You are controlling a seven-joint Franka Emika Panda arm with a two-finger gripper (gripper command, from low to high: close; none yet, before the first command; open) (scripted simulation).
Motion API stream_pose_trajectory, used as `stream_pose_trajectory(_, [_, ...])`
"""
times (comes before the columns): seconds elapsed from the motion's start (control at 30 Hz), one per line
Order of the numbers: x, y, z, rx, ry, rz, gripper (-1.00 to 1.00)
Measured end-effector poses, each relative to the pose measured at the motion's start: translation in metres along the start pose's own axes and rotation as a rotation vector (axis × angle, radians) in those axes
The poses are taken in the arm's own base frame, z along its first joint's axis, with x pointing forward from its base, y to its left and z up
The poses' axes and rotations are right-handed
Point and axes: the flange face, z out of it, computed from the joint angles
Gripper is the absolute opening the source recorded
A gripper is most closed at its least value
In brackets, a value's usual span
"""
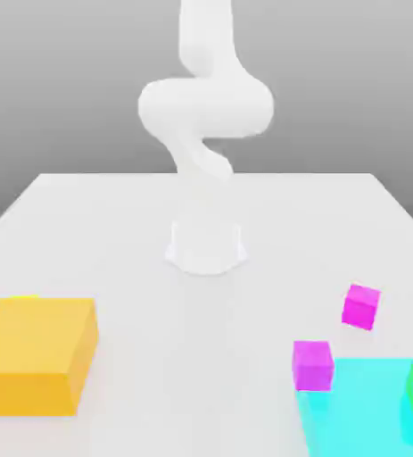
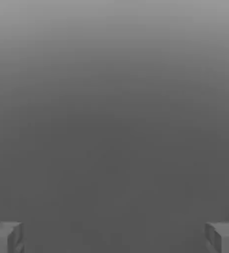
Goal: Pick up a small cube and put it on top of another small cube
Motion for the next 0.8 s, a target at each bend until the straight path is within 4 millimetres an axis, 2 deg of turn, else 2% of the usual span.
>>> stream_pose_trajectory(0.2, [-0.074,-0.02,0.1,-0.013,-0.199,-0.152,0.0])
stream_pose_trajectory(0.4, [-0.174,-0.025,0.175,-0.044,-0.371,-0.32,0.0])
stream_pose_trajectory(0.6, [-0.285,-0.006,0.225,-0.09,-0.519,-0.507,0.0])
stream_pose_trajectory(0.8, [-0.39,0.037,0.25,-0.148,-0.638,-0.709,0.0])
